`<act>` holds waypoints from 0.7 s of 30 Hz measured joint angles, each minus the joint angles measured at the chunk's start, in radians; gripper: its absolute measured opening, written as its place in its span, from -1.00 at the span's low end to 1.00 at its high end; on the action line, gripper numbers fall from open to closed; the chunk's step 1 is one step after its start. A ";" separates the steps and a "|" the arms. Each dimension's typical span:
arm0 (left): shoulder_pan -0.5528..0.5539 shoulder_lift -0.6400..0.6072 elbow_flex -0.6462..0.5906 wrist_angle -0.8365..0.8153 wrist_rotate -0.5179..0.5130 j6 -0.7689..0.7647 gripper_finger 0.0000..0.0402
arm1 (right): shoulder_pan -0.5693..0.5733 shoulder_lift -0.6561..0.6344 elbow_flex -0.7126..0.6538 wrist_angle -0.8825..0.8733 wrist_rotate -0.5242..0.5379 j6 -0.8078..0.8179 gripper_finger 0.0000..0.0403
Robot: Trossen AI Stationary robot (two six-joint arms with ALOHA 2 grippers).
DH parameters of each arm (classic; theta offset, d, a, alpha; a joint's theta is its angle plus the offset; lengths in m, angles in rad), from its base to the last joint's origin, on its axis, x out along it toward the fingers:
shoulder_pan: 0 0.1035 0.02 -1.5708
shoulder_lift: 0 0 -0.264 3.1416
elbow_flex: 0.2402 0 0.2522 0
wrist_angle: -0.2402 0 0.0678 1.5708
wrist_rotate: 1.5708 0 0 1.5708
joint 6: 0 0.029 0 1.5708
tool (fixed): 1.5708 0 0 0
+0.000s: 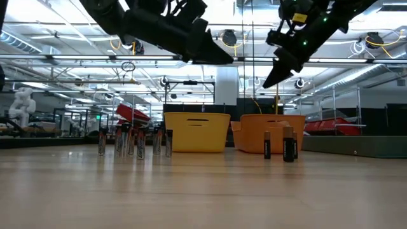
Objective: Sort batteries
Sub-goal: Put the copper battery into the orange bin
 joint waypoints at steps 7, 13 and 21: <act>-0.042 -0.095 0.000 -0.158 -0.091 0.004 -0.05 | 0.172 -0.082 0.000 -0.010 0.123 0.050 -0.42; -0.066 -0.134 0.000 -0.210 -0.092 -0.022 -0.05 | 0.240 -0.088 0.000 -0.011 0.136 0.094 -0.44; -0.104 -0.133 0.000 -0.222 -0.093 -0.048 -0.05 | 0.317 -0.088 0.000 -0.016 0.210 0.161 -0.44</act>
